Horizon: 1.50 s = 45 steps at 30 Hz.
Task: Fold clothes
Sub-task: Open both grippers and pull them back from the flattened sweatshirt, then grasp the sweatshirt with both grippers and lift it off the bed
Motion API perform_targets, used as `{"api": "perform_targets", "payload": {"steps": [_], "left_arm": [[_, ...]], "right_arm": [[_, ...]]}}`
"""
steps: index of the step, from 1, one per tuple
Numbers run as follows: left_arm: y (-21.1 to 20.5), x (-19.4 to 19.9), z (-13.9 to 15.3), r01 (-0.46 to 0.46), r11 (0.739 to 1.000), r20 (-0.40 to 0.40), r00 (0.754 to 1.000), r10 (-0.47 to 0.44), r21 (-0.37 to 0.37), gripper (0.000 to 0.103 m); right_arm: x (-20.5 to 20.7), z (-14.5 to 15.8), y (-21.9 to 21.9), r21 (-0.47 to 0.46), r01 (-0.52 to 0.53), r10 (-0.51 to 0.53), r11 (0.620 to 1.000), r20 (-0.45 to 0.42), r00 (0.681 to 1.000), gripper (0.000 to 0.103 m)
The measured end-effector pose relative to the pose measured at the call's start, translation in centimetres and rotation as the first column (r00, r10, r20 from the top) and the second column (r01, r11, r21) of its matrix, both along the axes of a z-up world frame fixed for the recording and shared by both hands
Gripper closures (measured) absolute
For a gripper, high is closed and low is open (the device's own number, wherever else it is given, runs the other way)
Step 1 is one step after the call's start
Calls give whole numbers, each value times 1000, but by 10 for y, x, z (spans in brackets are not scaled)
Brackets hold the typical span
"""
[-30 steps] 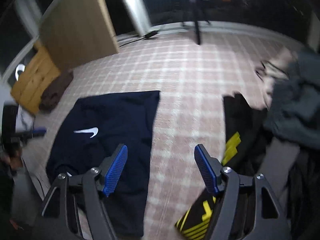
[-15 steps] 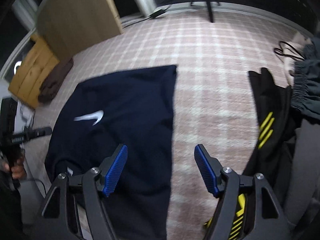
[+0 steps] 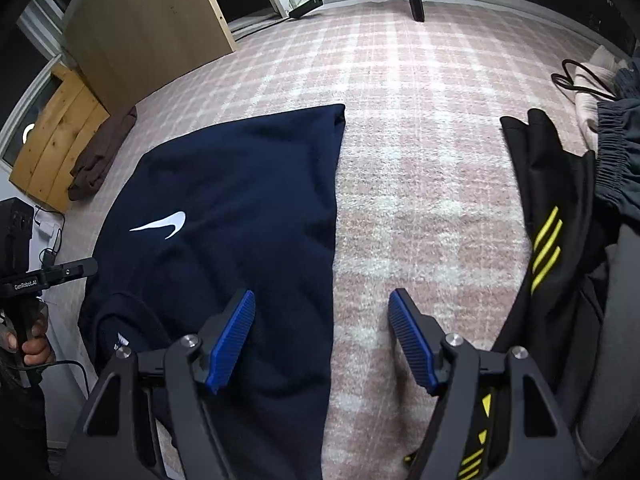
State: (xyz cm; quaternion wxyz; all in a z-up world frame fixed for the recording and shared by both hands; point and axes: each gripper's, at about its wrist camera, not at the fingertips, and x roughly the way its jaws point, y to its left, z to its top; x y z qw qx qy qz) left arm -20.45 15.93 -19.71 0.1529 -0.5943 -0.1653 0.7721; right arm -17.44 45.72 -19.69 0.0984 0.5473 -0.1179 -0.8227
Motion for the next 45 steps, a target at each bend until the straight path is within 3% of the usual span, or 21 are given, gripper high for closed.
{"api": "perform_targets", "payload": {"steps": [10,15,18,21,23,24,25,26,27,28,36,41,45], "left_arm": [[24,-2,-2,73,997,-10,997,-73,-39,46],[31,-3,-1,104,995,2,995,-104,8,44],[37,-4,-2,124,992,0,992,-124,4,44],[44,-2,-1,151,988,-15,988,-151,-33,45],[48,-1,-1,153,986,-28,988,-155,-59,52],[49,-1,-1,145,987,-35,988,-148,-70,54],[51,0,-1,138,987,-41,989,-142,-81,58],[52,1,-1,130,987,-48,990,-135,-92,68],[52,1,-1,122,988,-52,991,-127,-94,72],[52,1,-1,113,990,-54,992,-118,-85,77],[51,4,11,81,996,-103,991,-84,-35,83],[48,2,45,82,997,-186,979,-81,1,84],[22,2,77,80,996,-257,964,-70,30,84]], "right_arm": [[-3,-1,-6,-25,-40,39,999,-35,999,33],[-1,-2,-20,-114,-157,154,981,-32,987,32],[-4,0,-27,-99,-208,205,973,-37,978,32],[-7,1,-29,-133,-210,208,969,-35,978,32],[-5,1,-35,-102,-240,235,965,-58,970,33],[-3,2,-40,-70,-258,253,964,-73,965,38],[-3,1,-45,-39,-266,262,963,-88,961,51],[-2,0,-49,-15,-271,268,962,-98,958,59],[-2,0,-51,-14,-272,269,962,-99,958,69],[-3,0,-53,-25,-274,271,961,-99,958,73],[-8,2,-45,-195,-221,208,956,-87,974,80],[-5,28,-41,-296,-171,142,940,-119,983,82],[-2,69,-55,-283,-193,139,940,-201,970,82]]}}
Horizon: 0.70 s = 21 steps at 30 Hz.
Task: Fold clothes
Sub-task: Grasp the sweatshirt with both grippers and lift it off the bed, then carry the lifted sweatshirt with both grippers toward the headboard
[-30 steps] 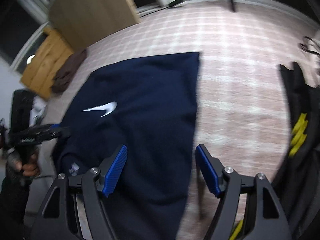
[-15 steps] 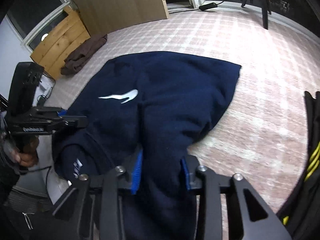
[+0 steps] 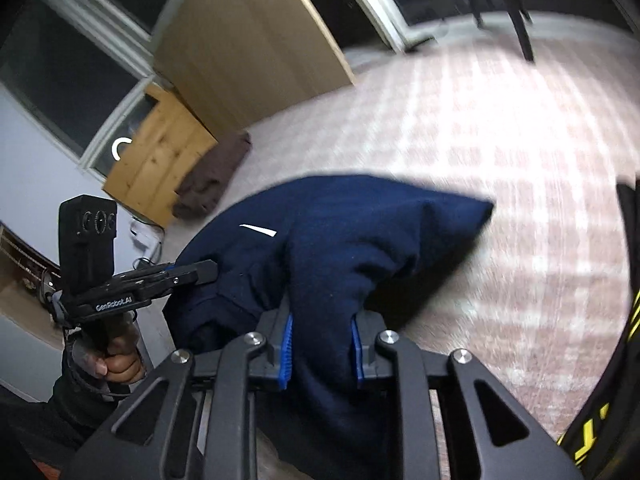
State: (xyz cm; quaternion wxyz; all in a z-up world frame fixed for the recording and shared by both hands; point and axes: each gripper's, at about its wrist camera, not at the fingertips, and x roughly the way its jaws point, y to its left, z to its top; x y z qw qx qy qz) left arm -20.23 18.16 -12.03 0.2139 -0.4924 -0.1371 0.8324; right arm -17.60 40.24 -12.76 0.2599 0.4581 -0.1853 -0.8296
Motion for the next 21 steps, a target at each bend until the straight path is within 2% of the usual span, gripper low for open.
{"api": "perform_targets", "payload": {"steps": [5,11,17,21], "left_arm": [[-53,-1,35,-4,1000,-69,998,5,16,83],[-156,-19,67,-25,1000,-145,989,23,-17,83],[-268,-62,92,-31,997,-216,976,16,-67,83],[-324,-94,100,-44,994,-237,971,19,-103,83]], "right_arm": [[-4,46,-38,7,-35,35,999,-81,996,82],[-37,87,-132,35,-73,78,997,-171,982,82],[-95,106,-246,46,-76,85,996,-242,967,82],[-128,107,-296,31,-69,75,997,-252,965,82]]}}
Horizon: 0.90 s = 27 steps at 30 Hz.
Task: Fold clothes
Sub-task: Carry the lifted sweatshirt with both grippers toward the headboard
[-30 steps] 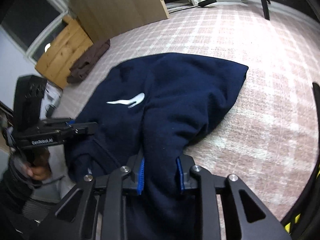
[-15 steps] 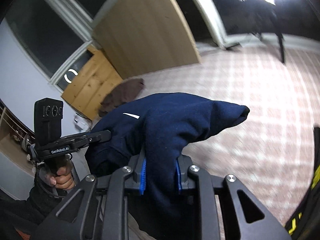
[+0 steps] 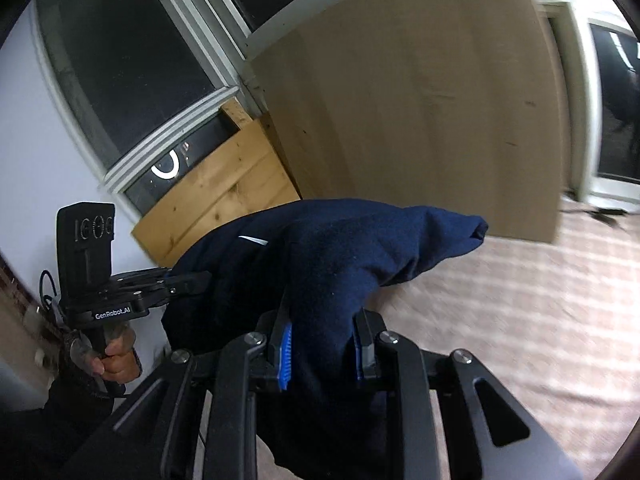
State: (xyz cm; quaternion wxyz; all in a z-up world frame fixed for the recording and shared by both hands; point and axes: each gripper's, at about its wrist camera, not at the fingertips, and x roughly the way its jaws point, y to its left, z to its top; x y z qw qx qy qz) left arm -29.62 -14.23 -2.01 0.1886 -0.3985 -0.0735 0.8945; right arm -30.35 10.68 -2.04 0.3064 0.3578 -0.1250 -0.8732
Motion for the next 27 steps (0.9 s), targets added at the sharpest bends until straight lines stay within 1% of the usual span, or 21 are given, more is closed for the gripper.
{"api": "perform_targets", "payload": {"steps": [2,4,6,8,9,10,12,13,14,15,16,17,19,20,21,23,24,27], "left_arm": [[-22,-15,1,-4,1000,-8,1000,4,-17,83],[-38,-28,-3,-28,999,-11,1000,28,-22,83],[-50,-43,-14,-32,999,8,999,32,-17,83],[-61,-57,-30,-28,1000,39,999,28,-4,83],[-64,-63,-43,-23,1000,62,998,22,8,83],[-69,-69,-59,-18,1000,90,996,18,4,82],[-79,-79,-100,-20,999,172,985,27,-42,79],[-82,-85,-122,-36,996,232,971,54,-80,77],[-86,-89,-145,-54,994,296,952,79,-93,76],[-91,-88,-156,-73,995,326,941,93,-74,74],[-96,-85,-156,-89,995,318,943,100,-47,72],[-99,-80,-151,-106,994,301,947,113,-42,71],[-103,-69,-129,-139,988,245,958,152,-71,70],[-105,-63,-118,-156,984,216,961,171,-85,69],[-105,-57,-107,-167,980,184,966,184,-105,69],[-96,-49,-87,-153,979,123,978,169,-134,69],[-91,-47,-80,-137,981,99,984,151,-137,69],[-78,-64,-81,-81,988,79,993,92,-128,66]], "right_arm": [[-17,-1,-23,-1,1,-1,1000,-4,1000,82],[-35,-5,-44,2,3,-3,1000,2,1000,82],[-50,-12,-58,11,7,-7,1000,14,1000,82],[-63,-25,-68,18,10,-10,1000,38,999,82],[-69,-33,-72,21,11,-12,1000,54,998,82],[-74,-41,-75,24,12,-13,1000,70,997,82],[-82,-72,-78,39,28,-33,999,140,990,82],[-86,-89,-80,47,37,-44,998,176,983,82],[-89,-116,-84,104,19,-44,994,241,970,81],[-89,-132,-86,129,-4,-35,992,293,955,81],[-90,-145,-87,145,-27,-24,989,342,940,79],[-86,-144,-82,144,-26,-25,989,341,940,77],[-78,-134,-69,150,-12,-38,989,327,944,66],[-75,-125,-60,163,7,-60,987,323,945,63],[-72,-115,-50,152,29,-75,988,302,950,63],[-67,-93,-29,119,73,-101,990,254,962,63],[-72,-89,-32,115,67,-93,991,239,966,63],[-92,-79,-46,111,35,-56,993,200,978,63]]}}
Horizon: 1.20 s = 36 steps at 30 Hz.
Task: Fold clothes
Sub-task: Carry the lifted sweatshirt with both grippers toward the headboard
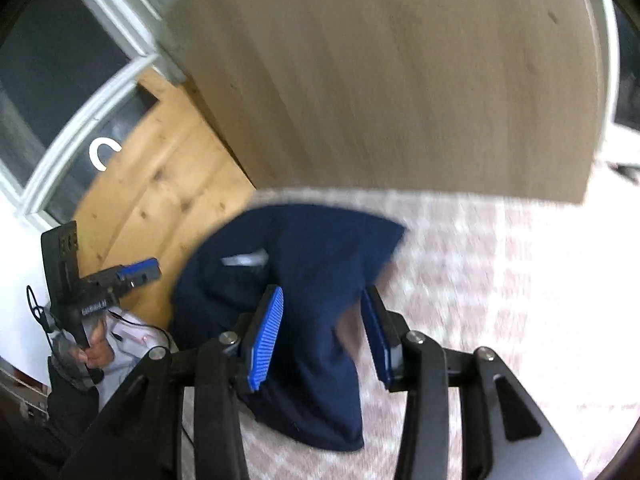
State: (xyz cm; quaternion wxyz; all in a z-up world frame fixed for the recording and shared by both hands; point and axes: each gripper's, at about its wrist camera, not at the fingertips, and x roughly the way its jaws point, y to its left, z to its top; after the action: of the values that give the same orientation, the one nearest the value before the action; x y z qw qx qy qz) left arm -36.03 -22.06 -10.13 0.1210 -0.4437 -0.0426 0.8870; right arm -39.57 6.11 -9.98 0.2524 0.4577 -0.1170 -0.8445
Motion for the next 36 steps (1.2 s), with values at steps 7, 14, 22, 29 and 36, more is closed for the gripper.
{"api": "perform_targets", "payload": {"steps": [7,14,22,29,36], "left_arm": [[-12,-70,-71,-46,999,200,979,44,4,68],[15,-26,-4,19,1000,36,999,-18,-22,68],[151,9,-30,398,910,79,910,-408,111,68],[184,-1,-92,458,878,185,859,-477,140,68],[170,18,-71,464,876,181,858,-482,131,68]], "right_arm": [[-65,-36,-9,27,6,-8,1000,79,997,63],[-73,-43,44,-61,135,-127,989,126,984,60],[-89,-90,10,-128,89,-48,988,293,955,59],[-92,-52,-12,13,34,-35,999,81,996,97],[-105,-69,-24,245,-1,-17,969,73,997,83]]}}
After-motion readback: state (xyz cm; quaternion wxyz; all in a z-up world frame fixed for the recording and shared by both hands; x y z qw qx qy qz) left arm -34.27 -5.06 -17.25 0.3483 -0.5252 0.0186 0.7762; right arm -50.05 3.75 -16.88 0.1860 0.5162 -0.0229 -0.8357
